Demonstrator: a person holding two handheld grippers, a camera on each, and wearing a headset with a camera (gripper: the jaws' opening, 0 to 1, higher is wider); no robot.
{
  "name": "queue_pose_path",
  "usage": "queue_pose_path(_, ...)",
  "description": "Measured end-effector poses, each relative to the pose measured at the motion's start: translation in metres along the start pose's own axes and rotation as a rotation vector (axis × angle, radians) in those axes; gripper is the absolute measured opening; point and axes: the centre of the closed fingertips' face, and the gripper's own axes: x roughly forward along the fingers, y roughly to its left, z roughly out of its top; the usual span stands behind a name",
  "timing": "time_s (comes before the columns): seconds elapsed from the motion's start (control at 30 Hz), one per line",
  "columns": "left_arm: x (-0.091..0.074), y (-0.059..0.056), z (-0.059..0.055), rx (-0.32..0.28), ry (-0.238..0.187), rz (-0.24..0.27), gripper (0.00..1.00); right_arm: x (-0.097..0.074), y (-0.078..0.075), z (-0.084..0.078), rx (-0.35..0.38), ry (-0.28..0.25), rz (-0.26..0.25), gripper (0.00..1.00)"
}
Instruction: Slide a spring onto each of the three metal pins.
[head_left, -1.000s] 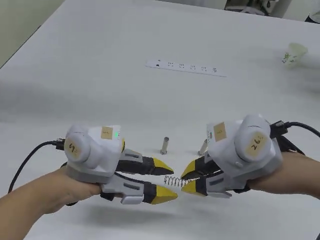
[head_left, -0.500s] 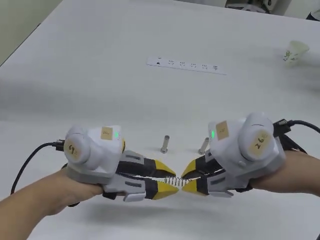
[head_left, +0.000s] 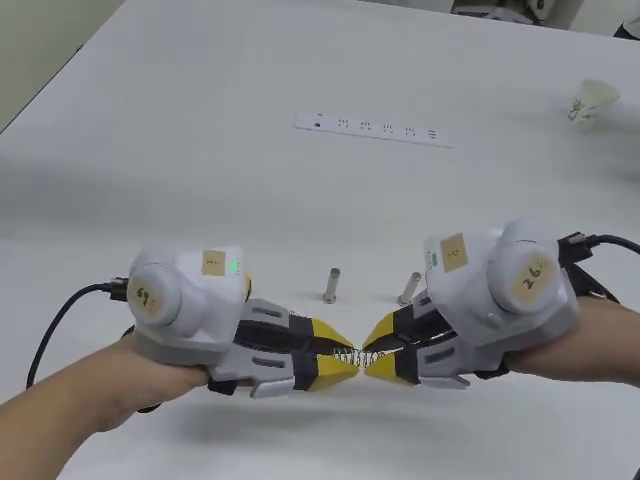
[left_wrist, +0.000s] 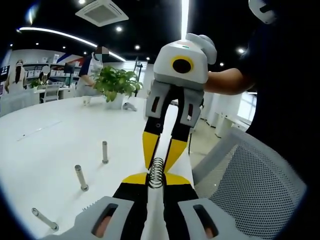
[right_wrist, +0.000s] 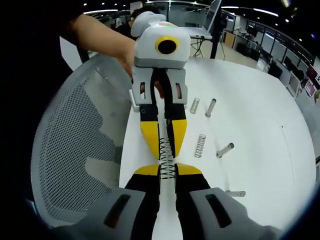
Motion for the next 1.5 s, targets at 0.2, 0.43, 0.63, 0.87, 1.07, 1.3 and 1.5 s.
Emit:
queue_pose_path(0.2, 0.000, -0.003, 0.000, -0.002, 0.008, -0.017, 0.02, -0.001, 0.003, -0.001, -0.018, -0.017, 0.000, 0.09)
queue_pose_path(0.43, -0.004, -0.005, 0.002, -0.011, 0.001, -0.027, 0.02, -0.009, 0.001, -0.007, 0.041, -0.072, -0.017, 0.13)
queue_pose_path(0.63, -0.004, -0.007, 0.002, -0.019, 0.003, -0.035, 0.02, -0.009, 0.002, -0.005, 0.054, -0.094, -0.012, 0.14)
queue_pose_path(0.87, -0.005, -0.007, 0.004, -0.021, -0.001, -0.039, 0.02, -0.006, 0.005, -0.006, 0.024, -0.086, -0.005, 0.08)
queue_pose_path(1.07, -0.006, -0.006, 0.004, -0.033, -0.004, -0.048, 0.02, -0.013, 0.003, 0.000, -0.002, -0.113, -0.017, 0.07)
queue_pose_path(1.3, -0.005, -0.006, 0.001, -0.022, 0.012, -0.050, 0.02, -0.025, 0.002, 0.017, -0.024, -0.165, -0.029, 0.07)
queue_pose_path(1.5, -0.003, -0.006, -0.001, -0.005, 0.028, -0.049, 0.02, -0.026, 0.004, 0.035, -0.031, -0.214, -0.019, 0.08)
